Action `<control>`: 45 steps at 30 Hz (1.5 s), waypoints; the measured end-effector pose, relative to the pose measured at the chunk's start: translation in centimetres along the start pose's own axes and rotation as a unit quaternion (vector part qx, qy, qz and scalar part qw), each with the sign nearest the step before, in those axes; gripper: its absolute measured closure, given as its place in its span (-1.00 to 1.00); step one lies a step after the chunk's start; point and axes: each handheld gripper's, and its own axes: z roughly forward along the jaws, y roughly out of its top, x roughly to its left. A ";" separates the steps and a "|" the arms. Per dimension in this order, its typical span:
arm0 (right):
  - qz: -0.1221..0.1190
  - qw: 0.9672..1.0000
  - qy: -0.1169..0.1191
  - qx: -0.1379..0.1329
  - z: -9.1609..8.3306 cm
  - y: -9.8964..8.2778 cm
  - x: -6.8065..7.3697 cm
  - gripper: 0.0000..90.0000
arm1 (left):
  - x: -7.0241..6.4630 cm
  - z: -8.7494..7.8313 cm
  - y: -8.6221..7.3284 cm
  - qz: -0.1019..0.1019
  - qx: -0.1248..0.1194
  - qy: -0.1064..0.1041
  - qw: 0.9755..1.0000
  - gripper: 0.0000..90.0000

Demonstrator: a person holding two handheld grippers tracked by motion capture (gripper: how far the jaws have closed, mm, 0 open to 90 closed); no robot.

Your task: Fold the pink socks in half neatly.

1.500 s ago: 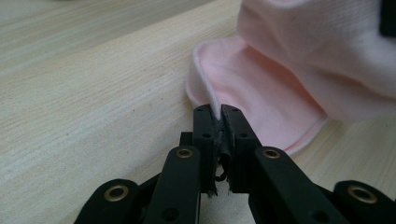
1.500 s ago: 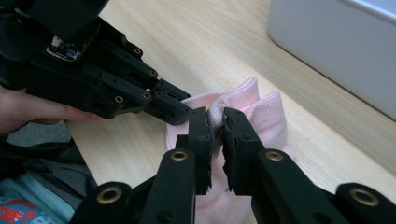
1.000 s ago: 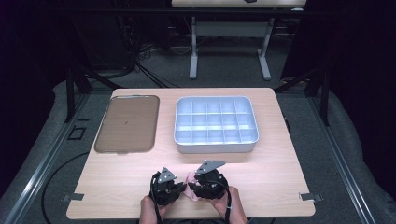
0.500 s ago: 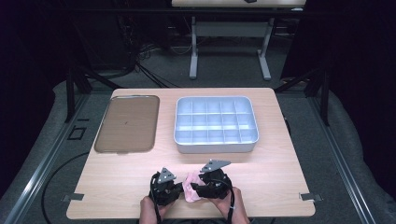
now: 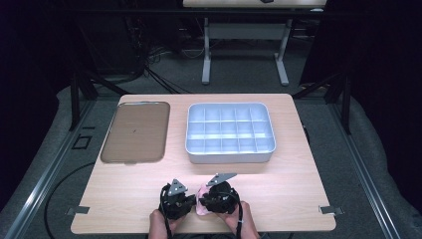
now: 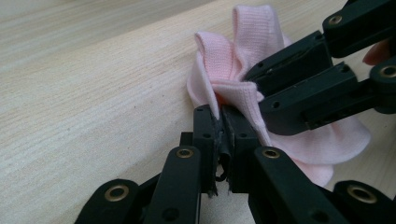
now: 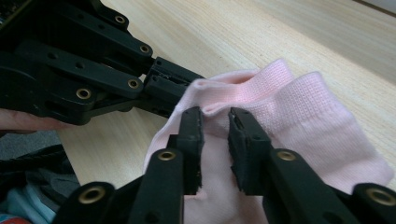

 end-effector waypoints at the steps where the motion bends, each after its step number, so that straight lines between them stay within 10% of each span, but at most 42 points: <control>1: 0.000 1.000 0.000 0.000 0.0 0.0 0.0 0.69 | 0.0 0.0 0.0 0.000 0.000 0.000 1.000 0.89; 8: 0.001 1.000 -0.002 -0.001 0.3 -0.3 -0.1 0.93 | 0.1 -0.1 0.1 0.004 0.003 0.004 1.000 0.84; 22: -0.025 0.999 -0.009 -0.034 -1.8 0.0 0.6 0.92 | 2.1 -2.8 -0.5 -0.031 -0.021 0.063 0.997 -0.37; 36: -0.077 0.996 0.032 -0.024 -0.6 1.0 1.2 0.91 | 1.9 -1.7 -0.9 -0.022 -0.007 0.070 0.997 -0.37; 45: -0.059 0.995 0.066 -0.054 -1.2 0.4 -0.1 0.30 | 2.4 -2.3 -1.1 -0.026 -0.011 0.077 0.997 -0.39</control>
